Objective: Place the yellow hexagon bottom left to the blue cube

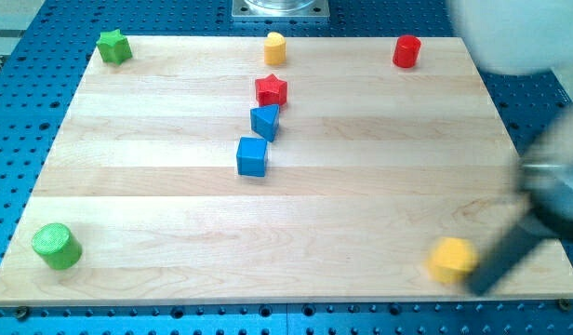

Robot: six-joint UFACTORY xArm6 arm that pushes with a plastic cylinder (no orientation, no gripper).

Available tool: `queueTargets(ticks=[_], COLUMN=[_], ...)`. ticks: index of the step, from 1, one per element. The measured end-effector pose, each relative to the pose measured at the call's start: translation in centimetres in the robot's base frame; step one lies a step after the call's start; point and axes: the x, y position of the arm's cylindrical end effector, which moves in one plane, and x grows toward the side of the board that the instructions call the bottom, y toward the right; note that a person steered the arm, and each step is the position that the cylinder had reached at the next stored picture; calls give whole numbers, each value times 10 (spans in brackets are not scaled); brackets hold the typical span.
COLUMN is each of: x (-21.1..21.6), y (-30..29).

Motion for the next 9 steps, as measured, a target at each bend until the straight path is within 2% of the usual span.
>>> queueTargets(ticks=[1, 2, 3, 4, 5, 6, 7, 8, 9], x=[-72, -89, -66, -26, -31, -78, -93, -130, -162], y=[-130, -124, -129, -178, -239, -245, -234, -265, -213])
